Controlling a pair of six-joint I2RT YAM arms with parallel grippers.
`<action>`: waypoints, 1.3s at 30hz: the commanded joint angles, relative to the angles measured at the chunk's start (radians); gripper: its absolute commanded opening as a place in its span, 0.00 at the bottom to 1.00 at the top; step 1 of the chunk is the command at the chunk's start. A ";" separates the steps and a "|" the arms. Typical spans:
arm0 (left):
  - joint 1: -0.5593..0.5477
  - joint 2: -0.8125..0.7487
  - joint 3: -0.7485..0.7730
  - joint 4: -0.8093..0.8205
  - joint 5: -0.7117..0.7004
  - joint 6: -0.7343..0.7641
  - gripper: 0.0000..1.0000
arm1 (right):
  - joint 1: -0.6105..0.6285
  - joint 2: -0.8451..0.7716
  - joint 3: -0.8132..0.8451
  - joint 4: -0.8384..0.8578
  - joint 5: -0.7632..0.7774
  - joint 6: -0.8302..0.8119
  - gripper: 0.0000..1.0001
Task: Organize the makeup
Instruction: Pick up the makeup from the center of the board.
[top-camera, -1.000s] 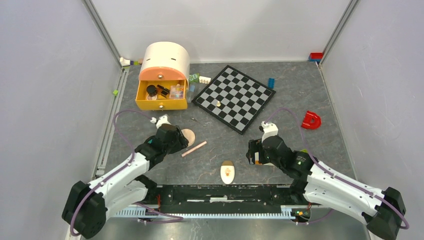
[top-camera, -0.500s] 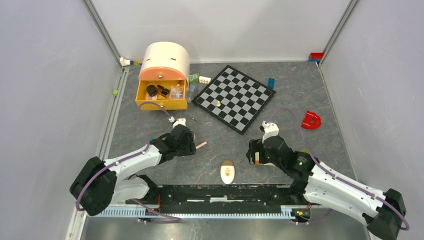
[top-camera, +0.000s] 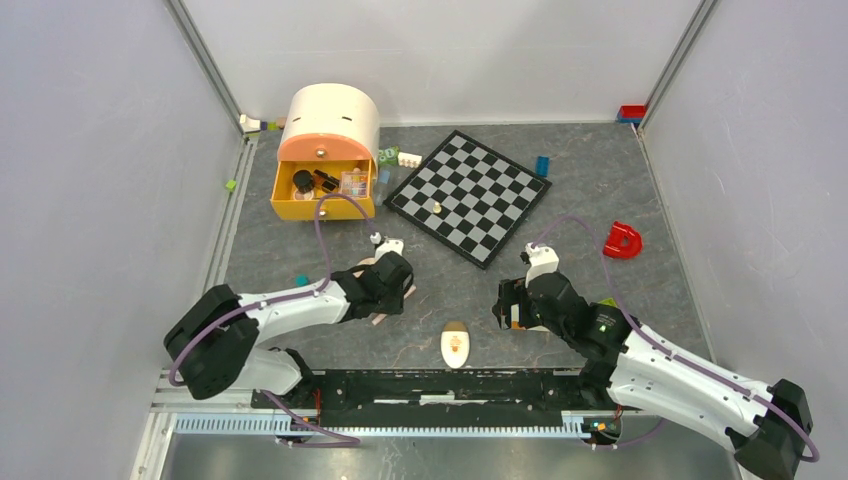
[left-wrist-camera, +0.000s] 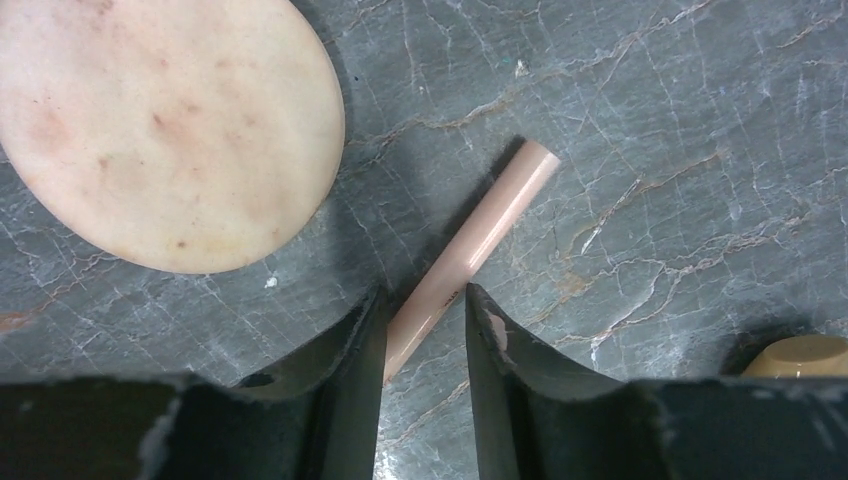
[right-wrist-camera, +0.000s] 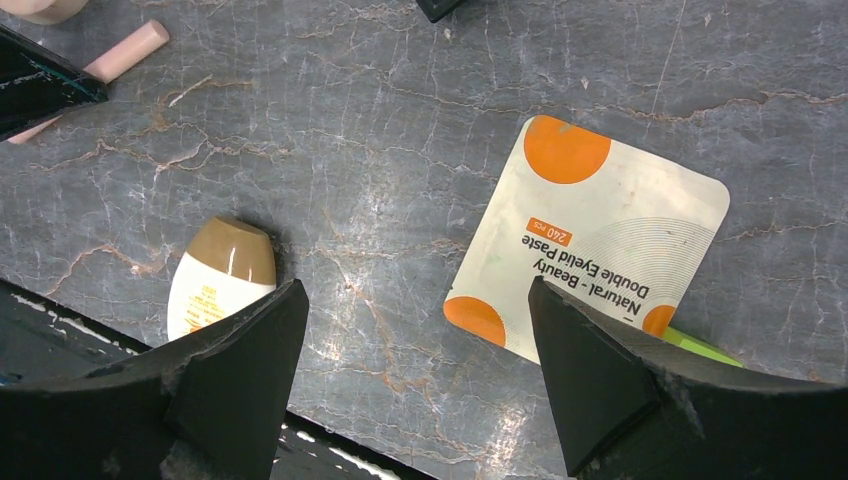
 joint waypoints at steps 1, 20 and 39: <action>-0.031 0.037 0.054 -0.060 -0.075 0.023 0.39 | -0.005 -0.013 -0.003 0.002 0.008 0.007 0.88; -0.075 -0.011 0.175 -0.154 -0.045 0.011 0.02 | -0.005 -0.005 0.007 -0.009 0.018 -0.001 0.89; 0.020 -0.529 0.382 -0.012 -0.542 0.041 0.02 | -0.004 -0.008 0.001 -0.005 0.011 0.004 0.89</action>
